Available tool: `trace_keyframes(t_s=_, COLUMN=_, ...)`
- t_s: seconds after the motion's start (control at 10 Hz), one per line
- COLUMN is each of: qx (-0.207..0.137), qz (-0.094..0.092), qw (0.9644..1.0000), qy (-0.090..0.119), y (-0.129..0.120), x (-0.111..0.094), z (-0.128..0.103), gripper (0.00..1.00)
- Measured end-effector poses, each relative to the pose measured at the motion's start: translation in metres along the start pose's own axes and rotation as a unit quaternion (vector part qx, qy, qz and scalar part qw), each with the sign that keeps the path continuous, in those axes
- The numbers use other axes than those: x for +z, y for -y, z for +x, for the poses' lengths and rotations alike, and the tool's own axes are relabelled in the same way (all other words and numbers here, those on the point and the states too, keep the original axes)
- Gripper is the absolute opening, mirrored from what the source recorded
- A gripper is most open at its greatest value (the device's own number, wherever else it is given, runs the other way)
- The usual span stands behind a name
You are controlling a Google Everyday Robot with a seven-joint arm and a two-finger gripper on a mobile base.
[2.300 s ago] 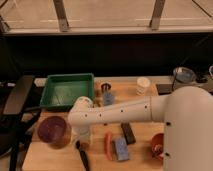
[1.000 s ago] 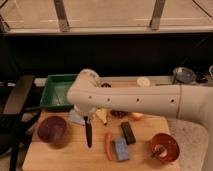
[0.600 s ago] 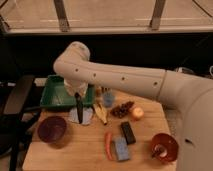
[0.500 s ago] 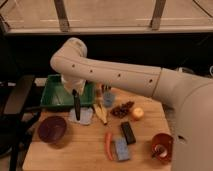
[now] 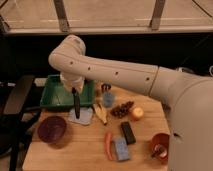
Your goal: Wipe tray with brush
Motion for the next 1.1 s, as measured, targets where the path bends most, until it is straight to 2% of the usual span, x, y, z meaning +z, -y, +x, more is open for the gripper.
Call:
trace_keyframes(t_s=0.2, qx=-0.002, qz=0.013, qw=0.9999, qy=0.003, y=0.000, x=0.010, z=0.011, gripper=0.00)
trace_keyframes(t_s=0.5, qx=-0.013, qz=0.042, qw=0.9988, qy=0.021, y=0.008, x=0.048, z=0.049, gripper=0.00)
trace_keyframes(t_s=0.8, qx=-0.026, qz=0.062, qw=0.9961, qy=0.056, y=0.018, x=0.090, z=0.065, gripper=0.00)
trace_keyframes(t_s=1.1, qx=-0.033, qz=0.070, qw=0.9928, qy=0.092, y=0.025, x=0.131, z=0.070, gripper=0.00)
